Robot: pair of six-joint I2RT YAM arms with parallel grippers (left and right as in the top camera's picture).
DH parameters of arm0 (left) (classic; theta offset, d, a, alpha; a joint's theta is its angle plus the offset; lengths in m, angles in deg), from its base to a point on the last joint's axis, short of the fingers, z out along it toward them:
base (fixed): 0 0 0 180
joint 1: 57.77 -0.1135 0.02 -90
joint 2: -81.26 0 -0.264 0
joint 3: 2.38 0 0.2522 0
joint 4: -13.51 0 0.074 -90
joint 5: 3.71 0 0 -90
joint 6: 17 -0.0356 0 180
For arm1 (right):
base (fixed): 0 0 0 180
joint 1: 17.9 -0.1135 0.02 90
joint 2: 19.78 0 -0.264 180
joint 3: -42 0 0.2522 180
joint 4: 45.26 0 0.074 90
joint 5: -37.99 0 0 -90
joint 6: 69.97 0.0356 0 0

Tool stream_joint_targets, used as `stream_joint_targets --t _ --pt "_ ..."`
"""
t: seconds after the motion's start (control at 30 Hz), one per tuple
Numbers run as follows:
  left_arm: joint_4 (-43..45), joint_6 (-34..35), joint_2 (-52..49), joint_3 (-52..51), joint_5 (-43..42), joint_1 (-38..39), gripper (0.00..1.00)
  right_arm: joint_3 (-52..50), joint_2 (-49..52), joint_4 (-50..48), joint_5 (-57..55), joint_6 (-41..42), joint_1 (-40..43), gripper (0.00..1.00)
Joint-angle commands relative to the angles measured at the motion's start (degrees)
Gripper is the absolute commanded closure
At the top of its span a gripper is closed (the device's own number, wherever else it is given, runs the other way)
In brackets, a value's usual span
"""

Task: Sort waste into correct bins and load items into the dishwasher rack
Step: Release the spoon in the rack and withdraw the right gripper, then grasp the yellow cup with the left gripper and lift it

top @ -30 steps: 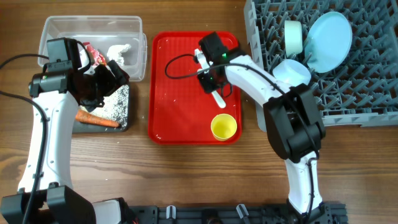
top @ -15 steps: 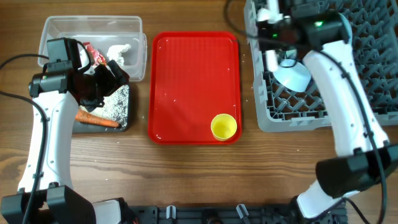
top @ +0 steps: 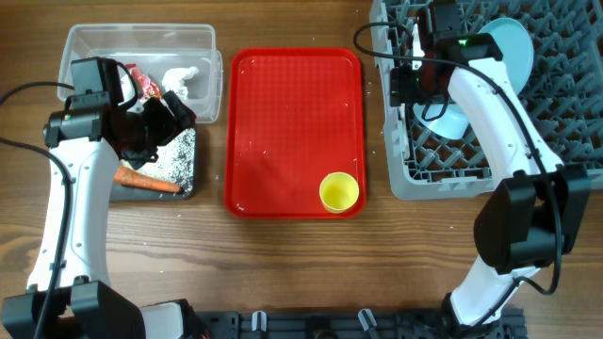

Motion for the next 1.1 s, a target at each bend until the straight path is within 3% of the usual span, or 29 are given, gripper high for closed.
stream_joint_targets --t 0.0,0.23,0.47,0.87,1.0,1.07 --pt "0.17 -0.9 1.16 -0.07 0.37 -0.09 0.0 0.04 0.74 0.07 1.2 0.74 -0.28 0.15" --pt "0.15 -0.9 1.16 -0.07 0.37 -0.09 0.0 2.84 -4.07 4.94 16.15 0.22 -0.76 0.13" --pt "0.15 -0.9 1.16 -0.07 0.37 -0.09 0.0 2.16 -7.93 11.93 17.14 0.24 -5.22 0.21" --pt "0.2 0.72 1.16 -0.07 -0.15 -0.09 0.0 0.11 -9.6 15.1 22.62 -2.84 -8.9 0.23" --pt "-0.52 2.38 1.16 -0.07 -6.56 0.0 0.0 0.11 -15.1 15.26 22.53 -2.84 -6.16 0.23" --pt "1.64 -6.95 1.09 -0.07 -17.25 2.69 0.01 0.11 -19.3 14.86 22.36 -2.8 -2.58 0.21"
